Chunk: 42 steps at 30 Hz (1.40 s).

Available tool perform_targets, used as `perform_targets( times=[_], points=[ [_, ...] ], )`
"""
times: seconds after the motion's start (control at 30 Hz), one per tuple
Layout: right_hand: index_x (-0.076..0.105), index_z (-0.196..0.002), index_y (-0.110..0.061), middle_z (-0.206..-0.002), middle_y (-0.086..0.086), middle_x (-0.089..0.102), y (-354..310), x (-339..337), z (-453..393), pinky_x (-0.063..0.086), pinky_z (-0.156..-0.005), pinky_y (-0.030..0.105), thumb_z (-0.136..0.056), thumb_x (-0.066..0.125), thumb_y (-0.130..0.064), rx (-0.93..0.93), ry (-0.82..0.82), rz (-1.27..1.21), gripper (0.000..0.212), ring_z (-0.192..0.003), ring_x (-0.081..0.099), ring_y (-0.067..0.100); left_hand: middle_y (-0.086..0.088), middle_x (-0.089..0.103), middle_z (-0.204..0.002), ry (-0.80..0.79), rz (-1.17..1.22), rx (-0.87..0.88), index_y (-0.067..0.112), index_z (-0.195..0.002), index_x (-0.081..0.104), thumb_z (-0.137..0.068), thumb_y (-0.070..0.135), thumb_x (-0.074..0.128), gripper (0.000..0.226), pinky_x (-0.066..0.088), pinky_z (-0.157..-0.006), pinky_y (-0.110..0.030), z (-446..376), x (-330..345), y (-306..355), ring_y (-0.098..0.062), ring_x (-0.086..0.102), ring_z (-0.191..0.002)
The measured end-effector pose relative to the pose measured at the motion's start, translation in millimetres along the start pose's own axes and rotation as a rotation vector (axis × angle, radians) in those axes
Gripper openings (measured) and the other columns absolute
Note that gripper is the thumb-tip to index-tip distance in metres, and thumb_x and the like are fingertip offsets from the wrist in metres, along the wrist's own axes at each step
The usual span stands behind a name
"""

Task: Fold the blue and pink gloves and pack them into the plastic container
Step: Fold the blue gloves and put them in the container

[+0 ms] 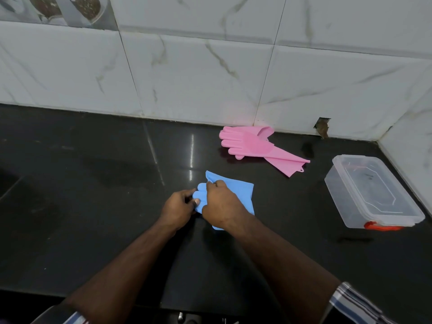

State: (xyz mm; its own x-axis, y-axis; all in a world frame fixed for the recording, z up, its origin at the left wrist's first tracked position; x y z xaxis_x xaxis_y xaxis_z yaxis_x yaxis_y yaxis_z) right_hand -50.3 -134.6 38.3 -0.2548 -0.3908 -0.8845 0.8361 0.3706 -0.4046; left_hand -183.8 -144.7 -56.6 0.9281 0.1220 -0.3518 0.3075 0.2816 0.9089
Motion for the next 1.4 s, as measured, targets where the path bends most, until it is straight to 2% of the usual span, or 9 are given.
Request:
perform_targets(
  times=[0.07, 0.2, 0.27, 0.37, 0.6, 0.87, 1.07, 1.23, 1.4],
  points=[
    [0.048, -0.132, -0.008, -0.129, 0.01, 0.047, 4.7, -1.8, -0.3, 0.049, -0.091, 0.033, -0.095, 0.048, -0.015, 0.03, 0.044, -0.101, 0.037, -0.114, 0.053, 0.025, 0.01, 0.078, -0.091, -0.012, 0.014, -0.022, 0.046, -0.086, 0.073, -0.095, 0.014, 0.062, 0.035, 0.058, -0.091, -0.046, -0.9, -0.1, -0.8, -0.013, 0.074, -0.09],
    [0.052, -0.126, -0.006, -0.125, 0.001, 0.051, 32.2, -13.5, 9.7, 0.033, -0.083, -0.002, -0.086, 0.05, -0.001, 0.136, 0.21, -0.382, 0.041, -0.117, 0.054, 0.014, -0.004, 0.072, -0.096, 0.11, -0.252, 0.058, 0.021, -0.107, 0.072, -0.09, 0.03, 0.06, 0.022, 0.054, -0.092, -0.045, -0.7, -3.5, 7.0, -0.018, 0.065, -0.091],
    [0.044, -0.142, -0.009, -0.143, 0.003, 0.047, 45.7, -26.1, 18.1, 0.027, -0.099, 0.009, -0.086, 0.055, -0.005, 0.141, 0.266, -0.381, 0.058, -0.134, 0.043, 0.017, -0.001, 0.06, -0.118, 0.226, -0.586, 0.193, 0.026, -0.128, 0.063, -0.093, 0.035, 0.06, 0.037, 0.043, -0.099, -0.039, 9.0, 5.4, 25.4, -0.024, 0.053, -0.113],
    [0.041, -0.147, -0.013, -0.149, 0.003, 0.044, 60.1, -38.0, 27.7, 0.031, -0.109, 0.024, -0.085, 0.06, -0.008, 0.142, 0.306, -0.415, 0.065, -0.134, 0.042, 0.016, 0.011, 0.047, -0.144, 0.013, -0.865, 0.443, 0.035, -0.142, 0.048, -0.092, 0.046, 0.054, 0.052, 0.028, -0.106, -0.044, 19.6, 50.3, 57.8, -0.021, 0.036, -0.137],
    [0.043, -0.146, -0.018, -0.145, 0.0, 0.047, 92.0, -51.9, 48.7, 0.044, -0.102, 0.031, -0.084, 0.062, -0.006, 0.171, 0.369, -0.485, 0.066, -0.123, 0.05, 0.015, 0.005, 0.008, -0.168, -0.334, -1.212, 0.428, 0.029, -0.158, 0.01, -0.098, 0.056, 0.023, 0.068, -0.01, -0.115, -0.066, 2.5, 117.0, 62.0, -0.029, -0.008, -0.154],
    [0.045, -0.145, -0.019, -0.146, -0.003, 0.047, 100.8, -51.1, 52.4, 0.038, -0.092, 0.019, -0.083, 0.061, -0.003, 0.137, 0.348, -0.521, 0.066, -0.123, 0.049, 0.01, 0.005, -0.001, -0.168, -0.291, -1.256, 0.429, 0.033, -0.158, 0.002, -0.095, 0.062, 0.009, 0.07, -0.012, -0.113, -0.067, 1.3, 124.0, 46.0, -0.028, -0.011, -0.154],
    [0.045, -0.144, -0.022, -0.138, -0.002, 0.054, 94.4, -49.6, 48.5, 0.049, -0.092, 0.03, -0.082, 0.06, -0.004, 0.104, 0.324, -0.575, 0.067, -0.1, 0.054, 0.009, 0.003, 0.008, -0.168, -0.234, -1.224, 0.471, 0.026, -0.159, 0.008, -0.1, 0.051, 0.011, 0.064, -0.007, -0.117, -0.063, 7.5, 120.7, 43.8, -0.025, -0.006, -0.154],
    [0.047, -0.144, -0.021, -0.111, -0.001, 0.058, 99.1, -52.8, 47.4, 0.038, -0.066, 0.013, -0.082, 0.062, -0.005, 0.114, 0.346, -0.573, 0.065, -0.072, 0.046, -0.001, 0.0, -0.004, -0.168, -0.224, -1.201, 0.442, 0.021, -0.16, 0.001, -0.1, 0.05, 0.009, 0.067, -0.009, -0.12, -0.058, 2.9, 122.1, 41.1, -0.019, -0.009, -0.154],
    [0.046, -0.144, -0.021, -0.135, -0.003, 0.056, 94.5, -55.7, 49.4, 0.046, -0.086, 0.024, -0.081, 0.061, -0.005, 0.081, 0.356, -0.557, 0.067, -0.097, 0.055, 0.009, 0.004, 0.01, -0.167, -0.281, -0.945, 0.407, 0.022, -0.159, 0.012, -0.103, 0.04, 0.026, 0.061, -0.007, -0.122, -0.052, -6.8, 114.4, 44.4, -0.015, 0.001, -0.154]
  ],
)
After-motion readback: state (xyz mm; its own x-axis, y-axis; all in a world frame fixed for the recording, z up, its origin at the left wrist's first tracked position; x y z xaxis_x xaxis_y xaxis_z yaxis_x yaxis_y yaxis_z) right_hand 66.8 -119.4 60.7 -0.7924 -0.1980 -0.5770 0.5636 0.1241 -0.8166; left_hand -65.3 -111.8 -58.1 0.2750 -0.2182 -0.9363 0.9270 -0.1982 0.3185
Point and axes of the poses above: each hand's wrist, its own z-axis away from the middle knuckle, its own x-axis out of the palm, y = z × x, the point moved 3 cm from there along -z, towards the middle knuckle
